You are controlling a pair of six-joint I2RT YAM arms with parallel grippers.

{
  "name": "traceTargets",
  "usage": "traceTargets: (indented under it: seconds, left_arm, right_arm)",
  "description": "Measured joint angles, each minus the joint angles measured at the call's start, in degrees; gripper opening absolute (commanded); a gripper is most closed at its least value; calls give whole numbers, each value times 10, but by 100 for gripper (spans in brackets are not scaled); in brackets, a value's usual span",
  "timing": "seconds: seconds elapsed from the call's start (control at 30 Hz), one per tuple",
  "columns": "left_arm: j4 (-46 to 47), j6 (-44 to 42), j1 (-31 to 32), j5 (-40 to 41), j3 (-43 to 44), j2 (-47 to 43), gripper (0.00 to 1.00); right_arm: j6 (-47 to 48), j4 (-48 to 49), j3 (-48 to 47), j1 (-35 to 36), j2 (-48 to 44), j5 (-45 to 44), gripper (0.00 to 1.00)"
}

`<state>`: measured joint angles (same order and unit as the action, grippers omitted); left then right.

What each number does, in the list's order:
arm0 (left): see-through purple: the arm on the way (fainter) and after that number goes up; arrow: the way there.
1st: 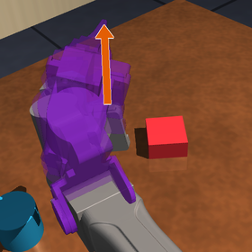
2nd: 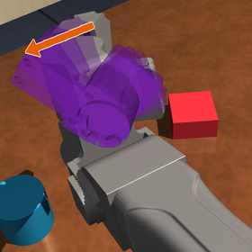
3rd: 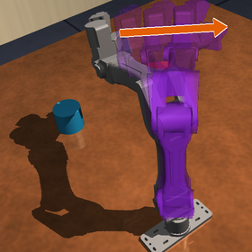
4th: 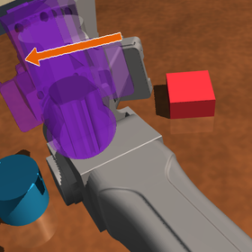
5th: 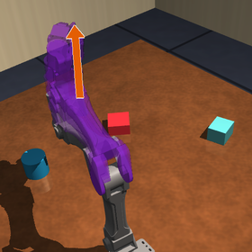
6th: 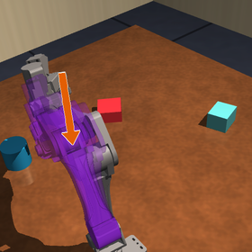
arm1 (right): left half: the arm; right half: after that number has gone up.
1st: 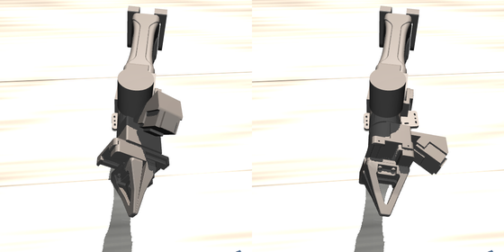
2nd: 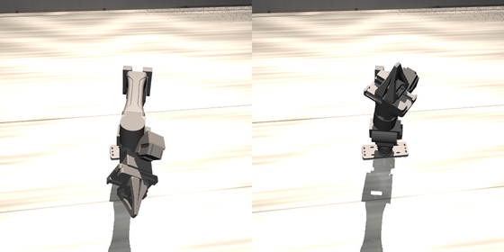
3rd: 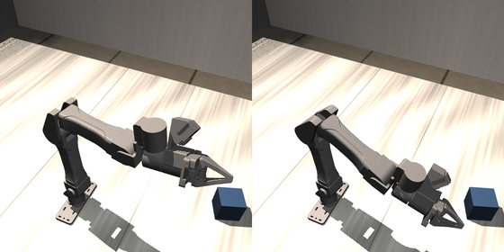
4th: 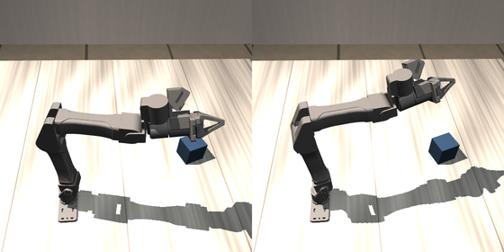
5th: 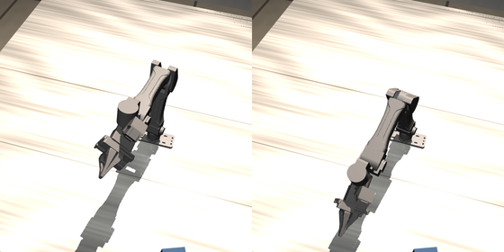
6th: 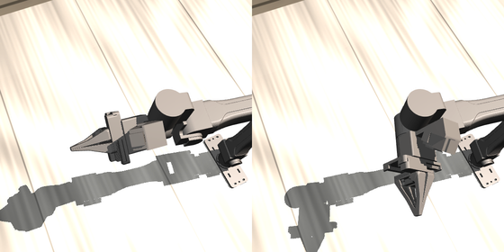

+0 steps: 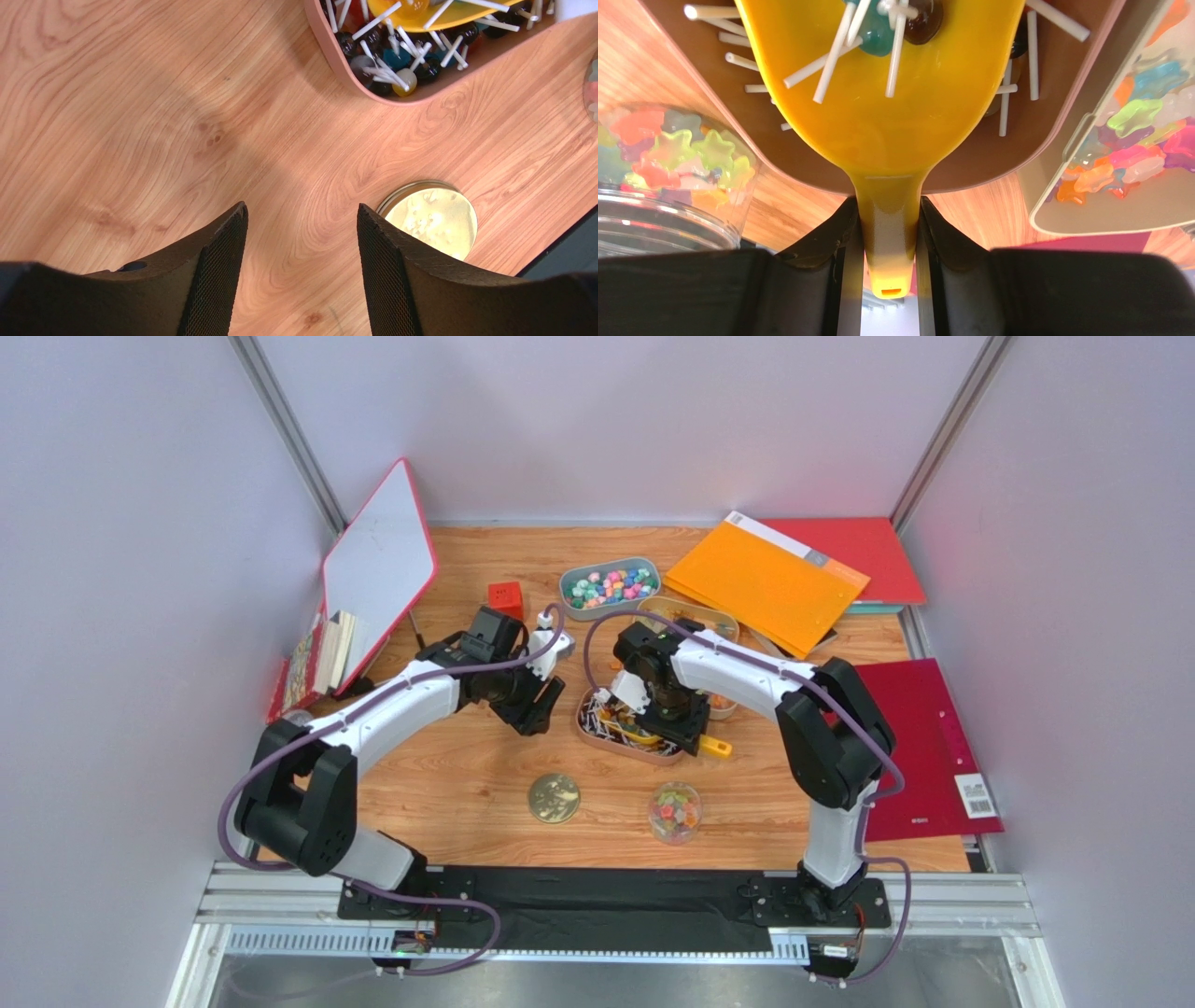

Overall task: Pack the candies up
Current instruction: Scoop the fake candies from the storage box.

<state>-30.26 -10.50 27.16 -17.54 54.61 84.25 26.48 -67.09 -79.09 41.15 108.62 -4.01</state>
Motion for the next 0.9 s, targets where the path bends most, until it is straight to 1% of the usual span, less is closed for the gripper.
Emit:
traceTargets:
  seconds: [0.17,0.4,0.63,0.77,0.9]
  left_arm:
    - [-19,-10,-12,2,0,-25,65]
    - [-43,-31,-28,0,8,-28,65]
    - [-62,-40,-37,-2,50,-27,65]
    - [-68,-40,-37,0,80,-25,65]
    - [-69,-44,-37,2,96,-24,64]
  right_arm:
    - [-3,61,50,-3,-43,13,0]
    - [-3,118,104,-4,-110,29,0]
    - [1,133,129,-4,-169,29,0]
    - [25,126,166,-6,-230,22,0]
    - [72,103,222,-9,-320,10,0]
